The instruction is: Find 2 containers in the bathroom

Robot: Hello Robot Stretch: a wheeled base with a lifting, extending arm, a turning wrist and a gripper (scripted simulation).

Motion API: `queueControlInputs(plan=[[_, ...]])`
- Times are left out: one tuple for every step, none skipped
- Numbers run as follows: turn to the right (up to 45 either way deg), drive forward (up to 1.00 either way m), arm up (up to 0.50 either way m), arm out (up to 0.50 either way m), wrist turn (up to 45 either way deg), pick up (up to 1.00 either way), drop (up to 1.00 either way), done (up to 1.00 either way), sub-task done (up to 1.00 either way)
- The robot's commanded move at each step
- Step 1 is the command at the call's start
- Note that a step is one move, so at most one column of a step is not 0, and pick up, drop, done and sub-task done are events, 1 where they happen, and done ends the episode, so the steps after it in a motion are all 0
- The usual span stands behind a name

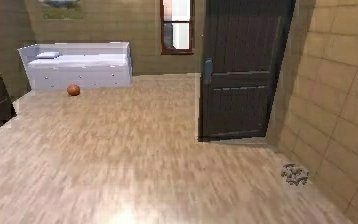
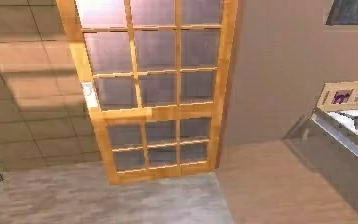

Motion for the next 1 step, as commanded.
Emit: queueControlInputs(plan=[[0.0,1.0,0.0,0.0,0.0,0.0,0.0,0.0,0.0]])
